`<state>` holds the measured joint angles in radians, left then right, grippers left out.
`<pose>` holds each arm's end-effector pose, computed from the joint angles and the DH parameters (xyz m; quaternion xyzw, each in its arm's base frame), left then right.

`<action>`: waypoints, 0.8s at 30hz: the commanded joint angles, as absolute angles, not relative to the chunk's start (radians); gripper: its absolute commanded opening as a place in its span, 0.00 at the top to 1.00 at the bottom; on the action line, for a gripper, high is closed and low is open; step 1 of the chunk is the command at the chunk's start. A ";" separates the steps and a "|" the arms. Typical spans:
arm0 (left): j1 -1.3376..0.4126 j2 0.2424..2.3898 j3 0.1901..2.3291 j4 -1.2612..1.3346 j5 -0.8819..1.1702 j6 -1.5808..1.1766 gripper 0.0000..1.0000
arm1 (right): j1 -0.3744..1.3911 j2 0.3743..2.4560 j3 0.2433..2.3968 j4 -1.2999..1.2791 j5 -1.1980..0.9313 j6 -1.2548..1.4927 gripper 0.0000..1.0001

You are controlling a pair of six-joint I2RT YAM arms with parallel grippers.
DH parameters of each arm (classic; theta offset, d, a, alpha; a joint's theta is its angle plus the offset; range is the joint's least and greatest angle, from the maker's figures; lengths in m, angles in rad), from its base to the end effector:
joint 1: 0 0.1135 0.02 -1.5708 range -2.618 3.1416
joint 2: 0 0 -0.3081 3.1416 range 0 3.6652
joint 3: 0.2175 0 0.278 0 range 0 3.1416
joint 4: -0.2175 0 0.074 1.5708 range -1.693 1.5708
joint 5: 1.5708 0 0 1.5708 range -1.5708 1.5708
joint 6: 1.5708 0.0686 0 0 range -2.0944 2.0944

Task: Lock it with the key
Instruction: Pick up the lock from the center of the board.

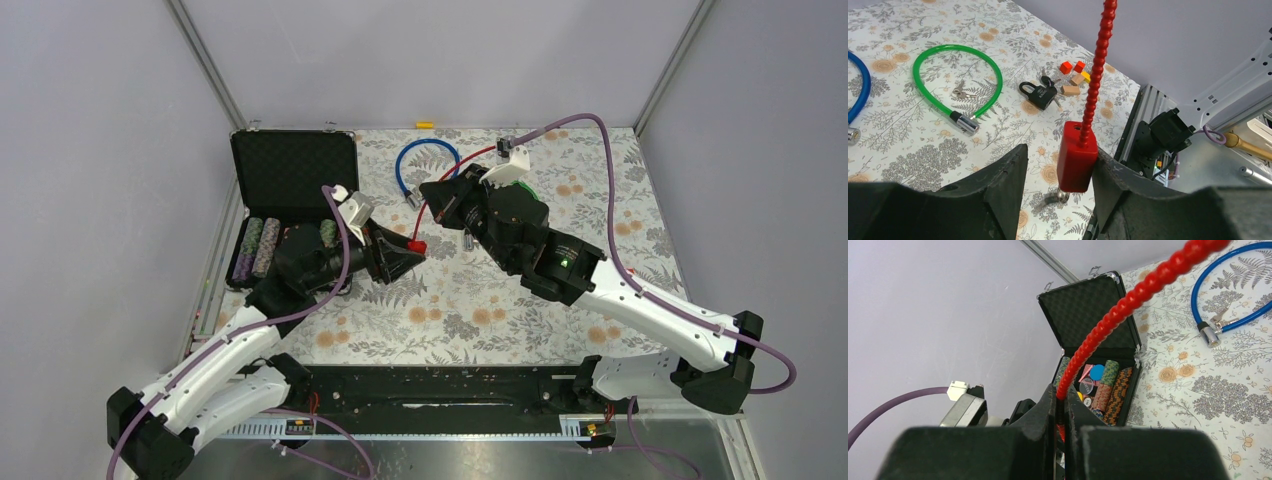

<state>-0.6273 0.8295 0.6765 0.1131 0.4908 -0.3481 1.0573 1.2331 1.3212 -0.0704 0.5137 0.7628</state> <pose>0.1622 -0.1575 0.3533 0.2640 0.6692 -0.4697 0.5117 0.1850 0.2594 0.4902 0.0798 0.6971 0.4355 0.5640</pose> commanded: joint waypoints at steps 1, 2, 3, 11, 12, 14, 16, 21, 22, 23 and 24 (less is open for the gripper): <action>-0.637 0.838 0.674 0.219 0.467 -0.354 0.52 | 1.048 1.201 1.356 -0.019 0.537 0.789 1.00; -0.637 0.836 0.672 0.227 0.466 -0.359 0.52 | 1.048 1.201 1.356 -0.020 0.534 0.789 1.00; -0.637 0.836 0.672 0.234 0.465 -0.361 0.52 | 1.048 1.202 1.355 -0.019 0.532 0.789 1.00; -0.639 0.843 0.691 0.203 0.461 -0.337 0.98 | 1.048 1.200 1.353 -0.020 0.530 0.793 1.00; -0.639 0.838 0.693 0.192 0.450 -0.330 1.00 | 1.048 1.200 1.353 -0.022 0.529 0.787 1.00; -0.639 0.831 0.699 0.171 0.430 -0.314 1.00 | 1.048 1.195 1.354 -0.028 0.527 0.775 1.00; -0.639 0.827 0.708 0.150 0.404 -0.301 1.00 | 1.048 1.187 1.350 -0.034 0.524 0.758 0.93; -0.638 0.824 0.753 0.108 0.305 -0.287 1.00 | 1.040 1.142 1.281 -0.037 0.467 0.681 0.24; -0.640 0.824 0.762 0.100 0.278 -0.286 1.00 | 1.034 1.124 1.261 -0.041 0.443 0.661 0.20; -0.640 0.823 0.774 0.090 0.245 -0.283 1.00 | 1.027 1.096 1.240 -0.045 0.406 0.617 0.18; -0.639 0.824 0.787 0.073 0.208 -0.279 1.00 | 1.019 1.074 1.226 -0.062 0.371 0.568 0.18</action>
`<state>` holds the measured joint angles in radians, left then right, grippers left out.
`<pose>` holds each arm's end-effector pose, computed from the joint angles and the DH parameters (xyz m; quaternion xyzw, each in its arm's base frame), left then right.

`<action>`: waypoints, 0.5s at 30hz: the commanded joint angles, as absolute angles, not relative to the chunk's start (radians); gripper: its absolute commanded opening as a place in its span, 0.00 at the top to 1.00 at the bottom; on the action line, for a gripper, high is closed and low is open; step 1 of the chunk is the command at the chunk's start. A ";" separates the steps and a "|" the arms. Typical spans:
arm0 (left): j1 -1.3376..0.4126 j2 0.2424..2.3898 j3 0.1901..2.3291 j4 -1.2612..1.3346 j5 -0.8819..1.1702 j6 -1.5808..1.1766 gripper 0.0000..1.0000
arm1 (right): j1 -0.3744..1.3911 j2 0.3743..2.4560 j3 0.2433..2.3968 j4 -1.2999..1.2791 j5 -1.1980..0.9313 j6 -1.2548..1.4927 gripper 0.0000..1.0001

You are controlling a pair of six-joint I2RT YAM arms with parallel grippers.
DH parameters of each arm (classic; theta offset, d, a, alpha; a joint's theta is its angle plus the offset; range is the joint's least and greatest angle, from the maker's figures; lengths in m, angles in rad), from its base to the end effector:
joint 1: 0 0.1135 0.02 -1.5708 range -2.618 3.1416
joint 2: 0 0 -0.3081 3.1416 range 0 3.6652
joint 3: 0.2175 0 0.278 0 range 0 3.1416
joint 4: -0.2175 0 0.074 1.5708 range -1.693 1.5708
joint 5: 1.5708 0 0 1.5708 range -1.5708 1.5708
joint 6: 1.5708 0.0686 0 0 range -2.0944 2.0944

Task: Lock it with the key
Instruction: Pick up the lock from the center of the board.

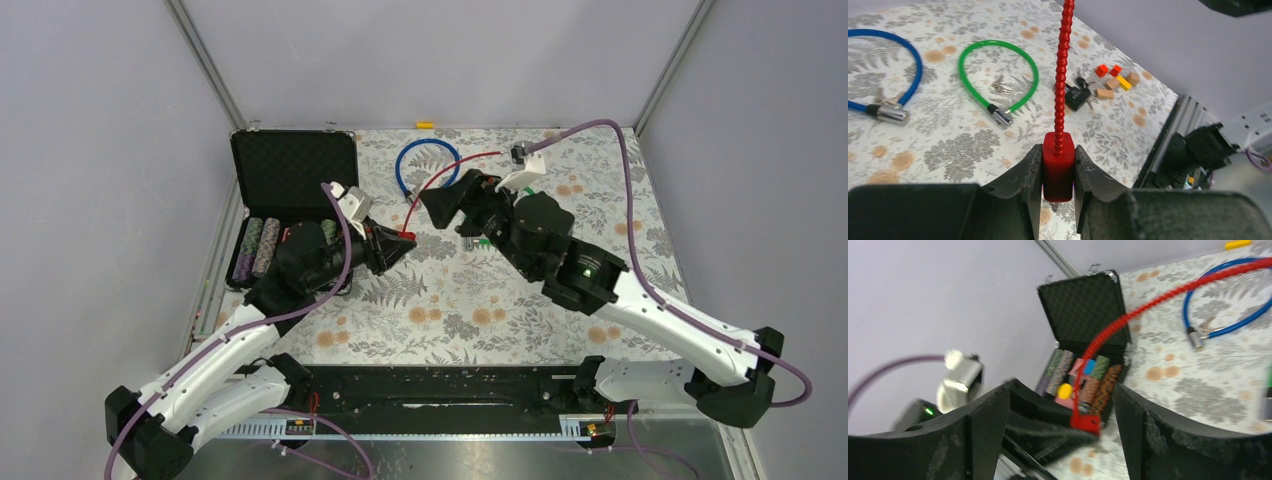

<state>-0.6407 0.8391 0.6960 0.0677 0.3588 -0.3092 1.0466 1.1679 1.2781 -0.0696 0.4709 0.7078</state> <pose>0.1694 -0.1563 0.3530 0.2387 0.6916 -0.4223 0.5352 0.1758 0.2419 0.4919 0.0523 0.6922 0.4361 0.5727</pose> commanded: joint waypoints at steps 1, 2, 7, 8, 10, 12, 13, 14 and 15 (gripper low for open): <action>-0.639 0.826 0.801 0.053 0.178 -0.275 1.00 | 1.009 1.046 1.216 -0.104 0.353 0.513 0.18; -0.640 0.829 0.816 0.032 0.163 -0.269 1.00 | 0.997 1.017 1.205 -0.131 0.343 0.457 0.18; -0.638 0.837 0.843 -0.028 0.165 -0.223 1.00 | 0.926 0.872 1.222 -0.254 0.312 0.210 0.22; -0.639 0.836 0.844 -0.041 0.170 -0.211 1.00 | 0.914 0.863 1.251 -0.292 0.339 0.164 0.23; -0.639 0.832 0.844 -0.058 0.183 -0.188 1.00 | 0.898 0.867 1.318 -0.375 0.378 0.084 0.23; -0.639 0.829 0.846 -0.077 0.227 -0.158 1.00 | 0.887 0.898 1.394 -0.459 0.394 0.013 0.21; -0.638 0.828 0.848 -0.095 0.247 -0.142 1.00 | 0.880 0.924 1.447 -0.504 0.389 -0.031 0.20; -0.639 0.829 0.847 -0.110 0.259 -0.137 1.00 | 0.874 0.950 1.474 -0.555 0.374 -0.055 0.17; -0.639 0.829 0.846 -0.123 0.270 -0.124 1.00 | 0.865 0.986 1.526 -0.606 0.352 -0.083 0.16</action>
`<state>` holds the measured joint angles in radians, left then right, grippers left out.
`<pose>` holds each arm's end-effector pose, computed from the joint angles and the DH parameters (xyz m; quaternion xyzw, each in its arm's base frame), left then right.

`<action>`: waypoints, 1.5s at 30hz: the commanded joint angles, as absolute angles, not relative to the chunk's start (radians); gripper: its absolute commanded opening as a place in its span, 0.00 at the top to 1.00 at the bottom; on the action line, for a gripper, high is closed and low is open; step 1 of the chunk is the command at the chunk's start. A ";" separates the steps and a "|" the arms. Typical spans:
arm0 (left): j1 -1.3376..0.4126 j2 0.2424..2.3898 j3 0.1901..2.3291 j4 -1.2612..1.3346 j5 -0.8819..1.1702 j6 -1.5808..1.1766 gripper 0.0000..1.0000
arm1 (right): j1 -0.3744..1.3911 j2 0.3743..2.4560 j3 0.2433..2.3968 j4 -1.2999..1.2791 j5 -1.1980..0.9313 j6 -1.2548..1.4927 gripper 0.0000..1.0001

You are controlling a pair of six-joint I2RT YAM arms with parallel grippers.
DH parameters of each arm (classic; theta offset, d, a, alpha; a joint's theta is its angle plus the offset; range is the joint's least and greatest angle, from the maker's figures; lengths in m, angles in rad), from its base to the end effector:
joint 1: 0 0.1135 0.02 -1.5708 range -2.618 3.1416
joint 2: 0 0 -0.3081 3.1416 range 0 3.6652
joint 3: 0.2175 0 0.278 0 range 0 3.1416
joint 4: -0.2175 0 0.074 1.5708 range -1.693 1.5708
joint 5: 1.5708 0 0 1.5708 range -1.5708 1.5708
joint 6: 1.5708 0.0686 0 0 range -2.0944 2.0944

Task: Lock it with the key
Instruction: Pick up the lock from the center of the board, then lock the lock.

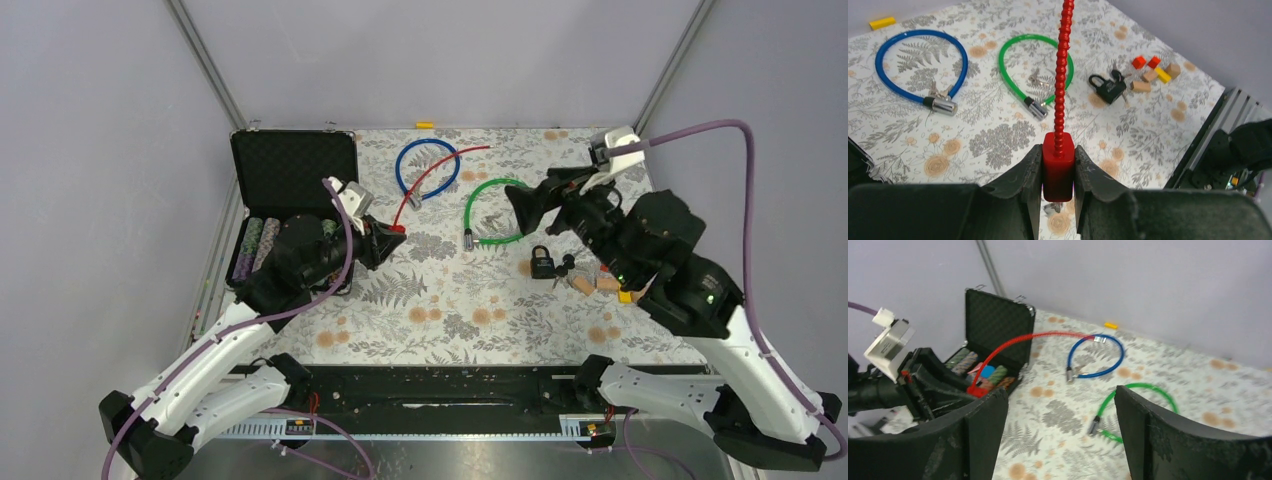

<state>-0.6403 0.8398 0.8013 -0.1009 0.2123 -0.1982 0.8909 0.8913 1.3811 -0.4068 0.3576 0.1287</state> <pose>0.1738 -0.1475 0.3728 0.2324 0.7169 -0.3386 0.5634 0.1290 0.1214 0.5453 -0.1264 0.6672 0.2482 0.6908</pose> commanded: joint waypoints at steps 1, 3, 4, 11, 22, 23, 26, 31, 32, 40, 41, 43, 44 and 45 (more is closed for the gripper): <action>-0.639 0.828 0.845 -0.137 0.275 -0.116 1.00 | 0.855 1.024 1.559 -0.650 0.334 -0.109 0.15; -0.639 0.830 0.846 -0.158 0.294 -0.096 1.00 | 0.830 1.089 1.613 -0.715 0.272 -0.157 0.14; -0.640 0.829 0.849 -0.168 0.310 -0.085 1.00 | 0.815 1.119 1.632 -0.744 0.226 -0.190 0.14; -0.648 0.827 0.846 -0.191 0.351 -0.052 1.00 | 0.780 1.274 1.693 -0.851 0.082 -0.334 0.31; -0.665 0.810 0.851 -0.204 0.347 -0.054 1.00 | 0.779 1.369 1.709 -0.805 0.180 -0.352 0.40; -0.666 0.807 0.850 -0.205 0.343 -0.053 1.00 | 0.778 1.364 1.707 -0.800 0.175 -0.354 0.40; -0.668 0.808 0.851 -0.206 0.333 -0.051 1.00 | 0.779 1.337 1.689 -0.774 0.172 -0.360 0.40; -0.669 0.817 0.858 -0.209 0.338 -0.046 1.00 | 0.779 1.296 1.633 -0.704 0.225 -0.414 0.39; -0.668 0.818 0.860 -0.211 0.338 -0.045 1.00 | 0.778 1.301 1.628 -0.703 0.236 -0.425 0.39; -0.669 0.815 0.860 -0.216 0.348 -0.044 1.00 | 0.773 1.331 1.592 -0.704 0.215 -0.529 0.32; -0.669 0.815 0.860 -0.216 0.353 -0.044 1.00 | 0.773 1.333 1.589 -0.705 0.208 -0.534 0.31; -0.669 0.814 0.861 -0.215 0.363 -0.044 1.00 | 0.770 1.338 1.587 -0.706 0.198 -0.537 0.31; -0.668 0.812 0.862 -0.216 0.369 -0.044 1.00 | 0.767 1.342 1.589 -0.706 0.194 -0.532 0.31; -0.668 0.810 0.861 -0.213 0.373 -0.044 1.00 | 0.765 1.347 1.593 -0.708 0.189 -0.527 0.33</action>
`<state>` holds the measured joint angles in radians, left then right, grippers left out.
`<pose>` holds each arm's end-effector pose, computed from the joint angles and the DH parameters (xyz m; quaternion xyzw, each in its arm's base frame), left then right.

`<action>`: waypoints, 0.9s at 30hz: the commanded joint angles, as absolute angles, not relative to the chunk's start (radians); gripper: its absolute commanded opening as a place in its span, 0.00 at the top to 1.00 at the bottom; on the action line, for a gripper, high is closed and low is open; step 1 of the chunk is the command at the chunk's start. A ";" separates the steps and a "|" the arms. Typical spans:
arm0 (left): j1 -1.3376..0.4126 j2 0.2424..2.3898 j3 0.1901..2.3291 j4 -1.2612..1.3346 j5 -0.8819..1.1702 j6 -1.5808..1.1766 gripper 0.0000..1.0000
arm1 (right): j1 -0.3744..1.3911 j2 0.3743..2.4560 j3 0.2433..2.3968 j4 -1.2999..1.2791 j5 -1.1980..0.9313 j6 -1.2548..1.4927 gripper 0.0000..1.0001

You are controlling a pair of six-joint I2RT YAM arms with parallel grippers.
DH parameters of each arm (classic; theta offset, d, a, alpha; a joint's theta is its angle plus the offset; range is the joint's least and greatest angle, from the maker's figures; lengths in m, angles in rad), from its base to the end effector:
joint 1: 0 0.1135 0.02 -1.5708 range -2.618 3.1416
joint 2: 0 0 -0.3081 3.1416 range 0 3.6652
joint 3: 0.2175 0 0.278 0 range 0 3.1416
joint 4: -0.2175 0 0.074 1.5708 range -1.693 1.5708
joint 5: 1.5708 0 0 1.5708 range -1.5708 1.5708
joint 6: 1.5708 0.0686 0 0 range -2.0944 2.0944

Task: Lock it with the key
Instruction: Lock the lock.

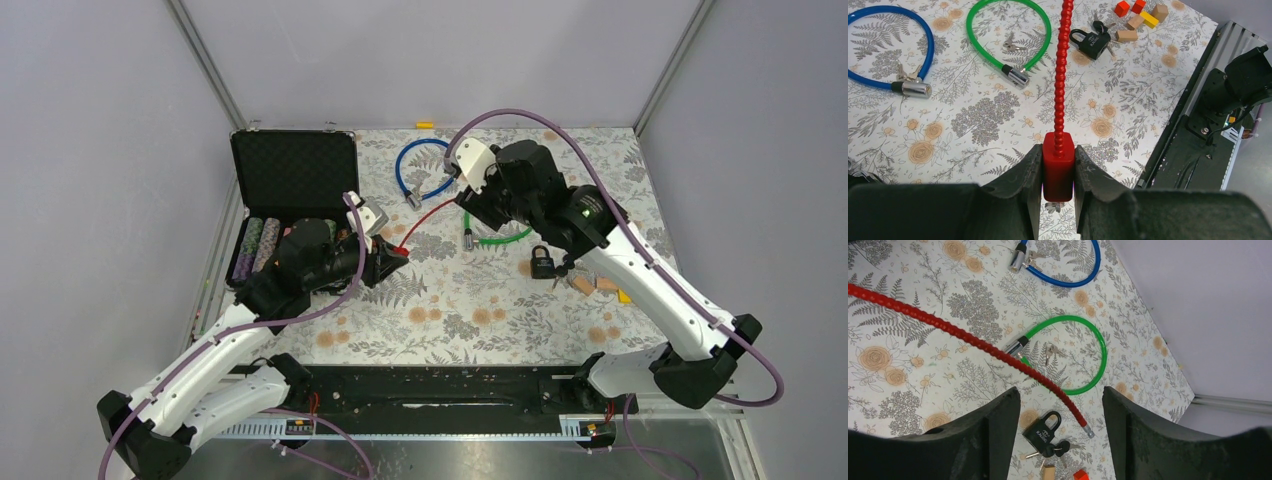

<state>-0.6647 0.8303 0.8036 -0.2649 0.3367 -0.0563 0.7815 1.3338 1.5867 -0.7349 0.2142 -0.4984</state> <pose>0.1576 -0.1523 0.3538 0.3323 0.7247 -0.3334 0.5032 0.2377 0.2153 0.4736 -0.4635 0.7153 -0.0179 0.5227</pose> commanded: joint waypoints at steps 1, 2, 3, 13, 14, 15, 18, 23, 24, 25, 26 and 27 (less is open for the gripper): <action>-0.669 0.809 0.861 -0.212 0.376 -0.044 1.00 | 0.763 1.352 1.598 -0.713 0.183 -0.521 0.35; -0.669 0.807 0.862 -0.212 0.379 -0.044 1.00 | 0.762 1.360 1.604 -0.720 0.180 -0.514 0.39; -0.668 0.806 0.861 -0.211 0.379 -0.044 1.00 | 0.760 1.365 1.612 -0.730 0.176 -0.507 0.43; -0.668 0.778 0.844 -0.161 0.370 -0.074 1.00 | 0.752 1.338 1.597 -0.793 0.086 -0.447 0.92; -0.669 0.776 0.839 -0.147 0.377 -0.079 1.00 | 0.753 1.326 1.589 -0.793 0.055 -0.433 0.97; -0.669 0.776 0.835 -0.135 0.388 -0.084 1.00 | 0.753 1.313 1.583 -0.787 0.033 -0.412 1.00; -0.668 0.778 0.817 -0.081 0.431 -0.101 1.00 | 0.753 1.263 1.523 -0.701 -0.130 -0.317 1.00; -0.668 0.796 0.800 0.008 0.534 -0.108 1.00 | 0.754 1.130 1.288 -0.273 -0.432 -0.027 1.00; -0.668 0.801 0.803 0.030 0.556 -0.110 1.00 | 0.755 1.103 1.233 -0.170 -0.473 0.043 1.00; -0.669 0.806 0.806 0.045 0.574 -0.110 1.00 | 0.754 1.078 1.185 -0.047 -0.504 0.114 1.00; -0.668 0.811 0.808 0.057 0.589 -0.111 1.00 | 0.755 1.054 1.132 0.092 -0.524 0.179 1.00; -0.669 0.816 0.812 0.072 0.604 -0.113 1.00 | 0.755 1.041 1.087 0.209 -0.539 0.253 1.00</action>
